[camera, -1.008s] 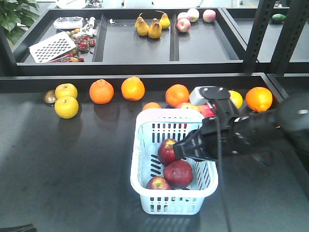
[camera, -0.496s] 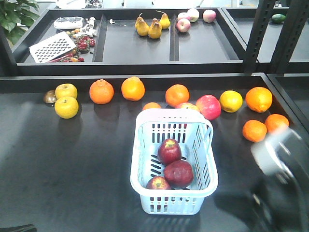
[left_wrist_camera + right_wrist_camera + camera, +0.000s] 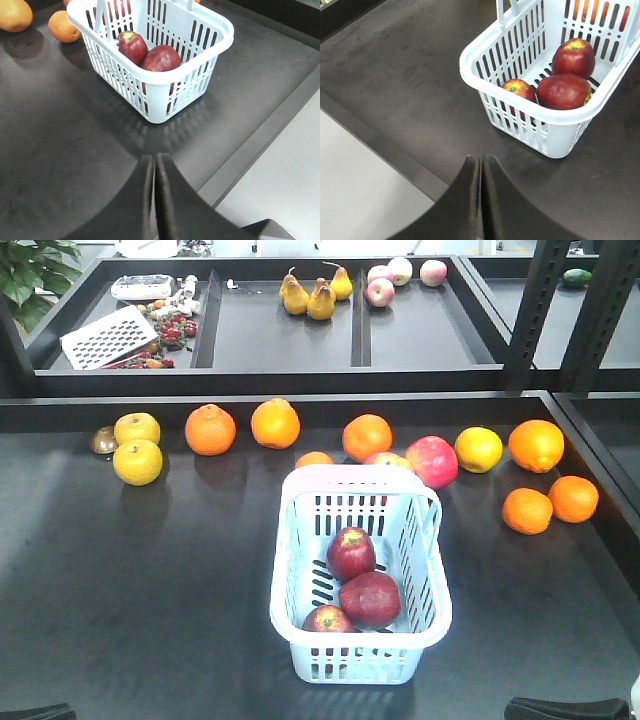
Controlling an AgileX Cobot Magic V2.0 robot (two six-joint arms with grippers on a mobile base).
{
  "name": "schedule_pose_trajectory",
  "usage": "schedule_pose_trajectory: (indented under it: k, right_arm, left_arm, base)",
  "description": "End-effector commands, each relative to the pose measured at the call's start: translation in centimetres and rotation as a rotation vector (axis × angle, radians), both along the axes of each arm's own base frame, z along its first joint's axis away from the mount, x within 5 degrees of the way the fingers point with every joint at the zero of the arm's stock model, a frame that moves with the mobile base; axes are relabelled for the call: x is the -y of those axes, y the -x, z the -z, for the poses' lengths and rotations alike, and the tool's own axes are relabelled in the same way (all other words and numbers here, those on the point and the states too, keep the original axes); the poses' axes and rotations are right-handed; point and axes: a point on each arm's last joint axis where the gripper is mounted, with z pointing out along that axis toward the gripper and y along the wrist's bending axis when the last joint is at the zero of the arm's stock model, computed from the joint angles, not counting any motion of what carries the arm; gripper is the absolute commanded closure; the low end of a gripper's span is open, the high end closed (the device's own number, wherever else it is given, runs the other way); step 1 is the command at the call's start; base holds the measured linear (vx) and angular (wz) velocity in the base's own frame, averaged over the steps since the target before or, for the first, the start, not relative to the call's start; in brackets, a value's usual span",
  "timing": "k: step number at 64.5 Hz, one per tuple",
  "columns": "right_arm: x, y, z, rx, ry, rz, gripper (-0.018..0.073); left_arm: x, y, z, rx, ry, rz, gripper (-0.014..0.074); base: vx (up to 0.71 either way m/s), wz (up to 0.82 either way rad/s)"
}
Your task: Pick three apples into basket with both arms
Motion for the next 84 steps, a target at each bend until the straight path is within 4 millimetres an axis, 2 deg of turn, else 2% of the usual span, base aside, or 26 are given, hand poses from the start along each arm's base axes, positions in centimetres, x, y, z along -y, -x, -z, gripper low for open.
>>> schedule_pose_trajectory:
  k: [1, 24, 44, 84]
  right_arm:
    - [0.05, -0.48, -1.2, 0.06, -0.033, 0.035, 0.0564]
    - [0.08, -0.56, -1.27, 0.07, -0.034, 0.041, 0.0564]
    - [0.34, -1.13, -1.86, 0.145, -0.056, 0.095, 0.0564]
    - [0.33, -1.1, -1.83, 0.142, -0.055, 0.092, 0.0564]
  left_arm:
    - [0.13, -0.39, -1.3, 0.05, 0.062, -0.026, 0.0603]
    - [0.13, -0.39, -1.3, 0.05, 0.062, -0.026, 0.0603]
    - [0.14, -0.39, -1.3, 0.049, 0.062, -0.026, 0.0603]
    - [0.14, -0.39, -1.3, 0.049, 0.062, -0.026, 0.0603]
  base:
    - [0.0, 0.0]
    - [0.0, 0.0]
    - [0.0, 0.0]
    - [0.0, 0.0]
